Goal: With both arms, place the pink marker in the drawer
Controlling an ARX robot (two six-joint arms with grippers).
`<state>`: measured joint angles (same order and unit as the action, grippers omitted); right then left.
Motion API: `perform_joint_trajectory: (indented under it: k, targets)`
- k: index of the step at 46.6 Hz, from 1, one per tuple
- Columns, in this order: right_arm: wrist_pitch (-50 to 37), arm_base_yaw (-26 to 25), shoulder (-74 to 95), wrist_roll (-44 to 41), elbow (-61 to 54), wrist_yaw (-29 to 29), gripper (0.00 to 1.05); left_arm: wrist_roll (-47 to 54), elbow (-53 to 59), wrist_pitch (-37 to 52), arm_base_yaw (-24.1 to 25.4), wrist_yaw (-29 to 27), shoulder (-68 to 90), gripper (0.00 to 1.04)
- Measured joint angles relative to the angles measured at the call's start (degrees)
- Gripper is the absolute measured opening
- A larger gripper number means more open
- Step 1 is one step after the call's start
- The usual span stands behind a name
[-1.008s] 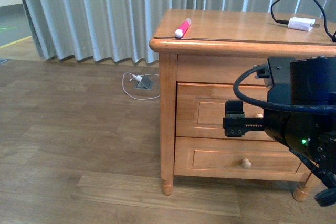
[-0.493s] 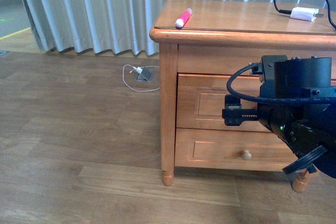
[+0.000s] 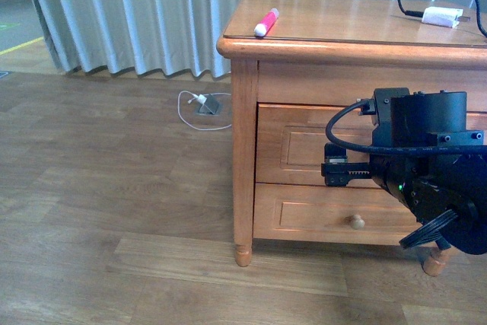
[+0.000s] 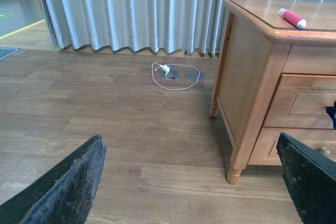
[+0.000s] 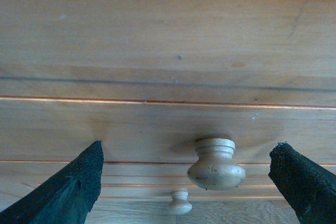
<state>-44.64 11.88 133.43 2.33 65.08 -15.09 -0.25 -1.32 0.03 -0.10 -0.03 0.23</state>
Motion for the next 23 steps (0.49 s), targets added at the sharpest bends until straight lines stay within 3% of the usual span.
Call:
perform_joint_trajectory:
  k: [4,7,17,23]
  targets:
    - [-0.2,-0.07,0.0,-0.39,0.0,-0.07,0.96,0.0,0.0,0.0,-0.02,0.0,0.0,0.99]
    - [-0.22,-0.09,0.0,-0.52,0.0,-0.04,0.91,0.0,0.0,0.0,-0.02,0.0,0.0,0.99]
    - [-0.63,-0.13,0.0,-0.79,-0.04,-0.26,0.53,0.0,0.0,0.0,0.0,0.0,0.0,0.99]
    - [-0.59,-0.55,0.0,-1.03,-0.13,-0.26,0.38,0.0,0.0,0.0,-0.02,0.0,0.0,0.99]
